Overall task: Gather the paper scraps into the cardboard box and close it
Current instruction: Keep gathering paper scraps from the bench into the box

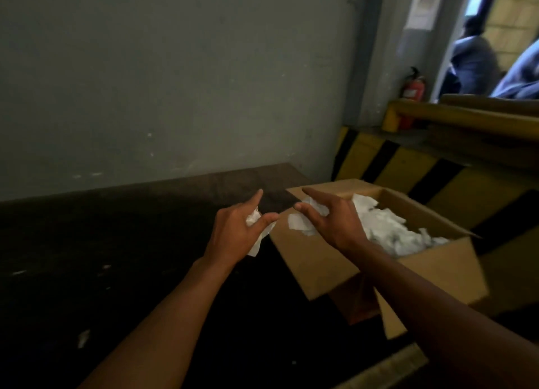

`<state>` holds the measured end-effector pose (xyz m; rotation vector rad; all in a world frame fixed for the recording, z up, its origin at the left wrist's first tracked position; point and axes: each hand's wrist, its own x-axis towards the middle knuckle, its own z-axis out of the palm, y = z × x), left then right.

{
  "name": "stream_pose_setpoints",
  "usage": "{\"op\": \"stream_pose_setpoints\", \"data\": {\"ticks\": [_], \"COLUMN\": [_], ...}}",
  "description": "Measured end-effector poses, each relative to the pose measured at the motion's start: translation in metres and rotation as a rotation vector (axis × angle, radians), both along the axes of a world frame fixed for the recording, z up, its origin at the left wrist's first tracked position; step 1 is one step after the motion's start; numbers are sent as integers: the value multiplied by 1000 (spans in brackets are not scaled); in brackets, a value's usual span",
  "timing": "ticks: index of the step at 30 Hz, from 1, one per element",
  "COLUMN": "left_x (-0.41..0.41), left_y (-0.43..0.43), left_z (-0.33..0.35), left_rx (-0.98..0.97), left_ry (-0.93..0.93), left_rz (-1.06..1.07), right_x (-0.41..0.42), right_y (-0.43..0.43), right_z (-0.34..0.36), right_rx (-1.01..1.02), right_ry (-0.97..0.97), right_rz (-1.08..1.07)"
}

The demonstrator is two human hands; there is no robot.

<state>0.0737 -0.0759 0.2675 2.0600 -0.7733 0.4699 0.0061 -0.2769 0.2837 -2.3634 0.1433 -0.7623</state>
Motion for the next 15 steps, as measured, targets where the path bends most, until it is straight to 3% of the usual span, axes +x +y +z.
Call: {"op": "stream_pose_setpoints", "data": {"ticks": [8,15], "left_x": [-27,-31], "left_y": [-148,-280], "left_z": [9,-12], "left_rx": [48,7], "left_ry": [-8,87], "left_rz": [-76,138], "right_x": [-41,-29], "right_y": [-143,-281], "right_z": [-6,-21], "right_rx": [-26,-26], "right_ry": [-47,3], "right_rz": [-92,-4]}}
